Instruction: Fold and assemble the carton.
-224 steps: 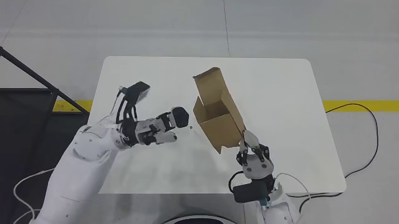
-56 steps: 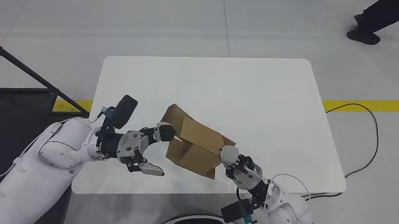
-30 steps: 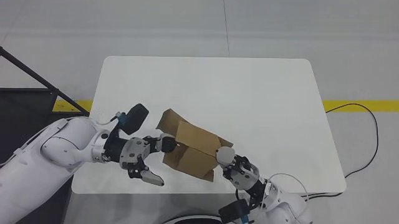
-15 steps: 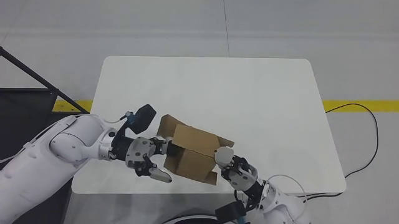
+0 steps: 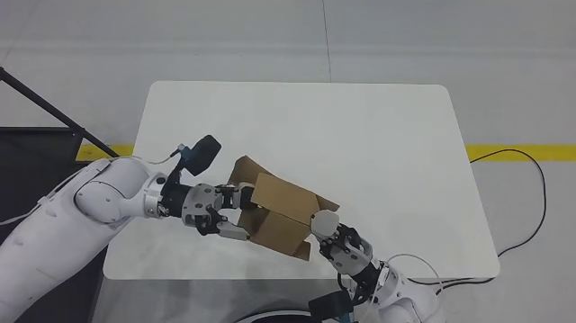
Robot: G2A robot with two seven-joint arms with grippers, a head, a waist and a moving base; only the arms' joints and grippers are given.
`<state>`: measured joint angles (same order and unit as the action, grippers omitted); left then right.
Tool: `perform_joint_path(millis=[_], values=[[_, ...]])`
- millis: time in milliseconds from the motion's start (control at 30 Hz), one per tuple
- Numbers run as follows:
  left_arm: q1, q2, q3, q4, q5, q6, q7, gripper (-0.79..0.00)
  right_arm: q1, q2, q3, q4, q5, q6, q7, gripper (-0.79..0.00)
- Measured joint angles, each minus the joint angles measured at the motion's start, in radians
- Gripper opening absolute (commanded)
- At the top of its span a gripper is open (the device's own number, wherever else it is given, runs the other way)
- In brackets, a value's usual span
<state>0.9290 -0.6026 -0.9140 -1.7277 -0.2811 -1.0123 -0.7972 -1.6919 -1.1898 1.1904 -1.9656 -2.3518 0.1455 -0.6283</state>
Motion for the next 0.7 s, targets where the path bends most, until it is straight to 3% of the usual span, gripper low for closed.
perform_joint_path(millis=[267,533,700], values=[[0.017,-0.016,-0.016,0.002,-0.002,0.0,-0.01,-0.105,0.008,0.002,-0.008,0.0,-0.008,-0.006,0.01,-0.785],[0.002,-0.019,0.024,-0.01,0.039,0.0,-0.011,-0.068,0.007,0.004,-0.01,-0.004,-0.007,-0.003,0.023,-0.785],[-0.013,-0.016,0.045,-0.016,0.034,0.0,-0.011,-0.108,0.008,0.005,-0.011,-0.006,0.002,-0.002,0.031,-0.785]])
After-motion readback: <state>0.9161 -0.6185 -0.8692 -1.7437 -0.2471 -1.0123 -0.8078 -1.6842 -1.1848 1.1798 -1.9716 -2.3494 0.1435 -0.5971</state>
